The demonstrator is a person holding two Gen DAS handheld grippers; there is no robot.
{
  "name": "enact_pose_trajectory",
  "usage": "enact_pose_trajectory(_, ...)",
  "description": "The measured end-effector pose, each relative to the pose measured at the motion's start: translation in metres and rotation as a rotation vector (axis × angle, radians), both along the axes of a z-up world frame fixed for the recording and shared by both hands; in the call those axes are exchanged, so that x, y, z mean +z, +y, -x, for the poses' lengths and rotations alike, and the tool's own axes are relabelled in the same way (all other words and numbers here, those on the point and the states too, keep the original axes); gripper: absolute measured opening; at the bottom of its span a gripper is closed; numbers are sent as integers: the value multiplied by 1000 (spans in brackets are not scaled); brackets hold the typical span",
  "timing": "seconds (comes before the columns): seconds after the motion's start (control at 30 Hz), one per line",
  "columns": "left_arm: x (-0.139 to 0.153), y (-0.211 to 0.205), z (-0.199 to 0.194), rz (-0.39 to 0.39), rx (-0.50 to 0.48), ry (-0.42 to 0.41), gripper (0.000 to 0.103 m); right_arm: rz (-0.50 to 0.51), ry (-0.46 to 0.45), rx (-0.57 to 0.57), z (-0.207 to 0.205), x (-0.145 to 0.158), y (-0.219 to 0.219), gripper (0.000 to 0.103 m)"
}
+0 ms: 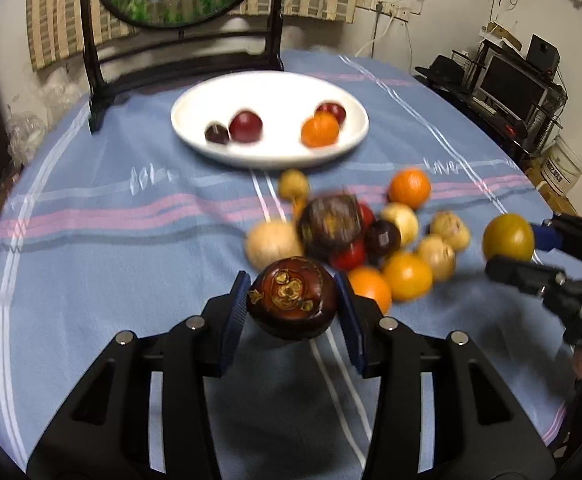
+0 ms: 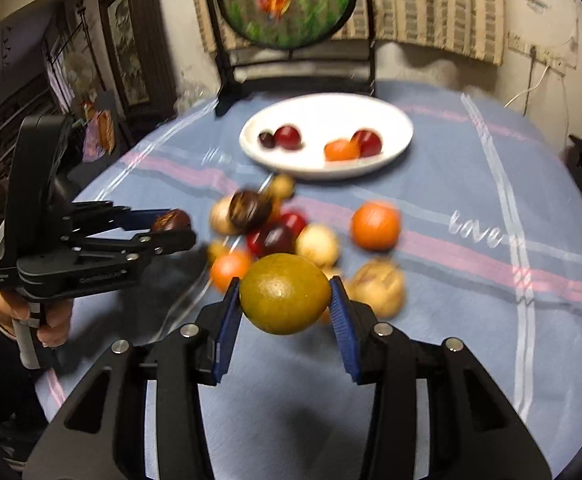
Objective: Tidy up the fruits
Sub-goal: 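Grasp the yellow-green fruit with the right tool while the left tool lifts toward the plate, then lower both held fruits onto the plate and open both tools, then move both open tools back over the fruit pile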
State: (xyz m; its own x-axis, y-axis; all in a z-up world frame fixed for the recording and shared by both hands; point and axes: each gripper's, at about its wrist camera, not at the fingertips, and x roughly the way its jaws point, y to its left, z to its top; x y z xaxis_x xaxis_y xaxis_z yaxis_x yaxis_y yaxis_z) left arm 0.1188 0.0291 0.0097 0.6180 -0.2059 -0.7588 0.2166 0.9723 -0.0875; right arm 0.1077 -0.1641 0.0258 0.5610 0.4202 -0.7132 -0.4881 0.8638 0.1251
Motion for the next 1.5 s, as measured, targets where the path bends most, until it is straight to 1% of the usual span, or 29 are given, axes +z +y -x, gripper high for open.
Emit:
enact_pose_trajectory(0.07, 11, 1, -15, 3, 12, -6, 44, -14, -28, -15, -16, 13, -2, 44)
enact_pose_trajectory(0.17, 23, 3, -56, -3, 57, 1, 44, -35, -52, -31, -48, 25, 2, 44)
enact_pose_trajectory(0.23, 23, 5, -81, -13, 93, 12, 44, -50, -54, -39, -71, 30, 7, 44)
enact_pose_trajectory(0.3, 20, 10, -114, -22, 146, 32, 44, -29, -63, -56, -99, 31, 16, 44)
enact_pose_trajectory(0.37, 18, 12, -138, -40, 183, 39, 44, -10, -48, -52, -125, 27, 27, 44)
enact_pose_trajectory(0.5, 15, 13, -174, -94, 222, 34, 44, 29, -30, -54, -167, 14, 50, 44)
enact_pose_trajectory(0.63, 8, 14, -202, -111, 251, 45, 44, 61, -6, -62, -200, -3, 67, 44)
enact_pose_trajectory(0.7, 4, 14, -211, -110, 261, 46, 45, 60, 0, -67, -212, -8, 71, 47)
enact_pose_trajectory(0.73, 2, 14, -215, -105, 268, 42, 46, 63, 3, -66, -214, -9, 74, 53)
enact_pose_trajectory(0.77, 1, 15, -218, -101, 282, 36, 55, 75, -1, -72, -217, -9, 76, 57)
enact_pose_trajectory(0.8, 1, 16, -220, -100, 305, 29, 62, 85, -17, -83, -218, -9, 77, 59)
enact_pose_trajectory(0.87, 1, 17, -221, -93, 319, 24, 67, 80, -55, -99, -217, -4, 74, 63)
enact_pose_trajectory(0.93, 2, 17, -219, -89, 308, 31, 67, 58, -53, -99, -215, 0, 68, 63)
enact_pose_trajectory(1.0, 4, 17, -213, -86, 304, 37, 74, 32, -43, -103, -211, 3, 58, 64)
enact_pose_trajectory(1.07, 7, 16, -206, -80, 296, 30, 75, 5, -28, -105, -204, 5, 49, 64)
enact_pose_trajectory(1.17, 13, 12, -187, -102, 280, 17, 81, -38, -16, -115, -188, 9, 31, 66)
enact_pose_trajectory(1.27, 19, 9, -163, -106, 259, -4, 83, -74, 0, -125, -169, 11, 15, 66)
enact_pose_trajectory(1.37, 24, 5, -136, -100, 248, -31, 88, -81, 2, -148, -148, 12, 1, 66)
enact_pose_trajectory(1.43, 26, 3, -115, -91, 246, -52, 88, -80, 4, -157, -137, 11, -6, 66)
enact_pose_trajectory(1.5, 25, 1, -99, -85, 244, -52, 89, -78, 9, -173, -124, 9, -13, 66)
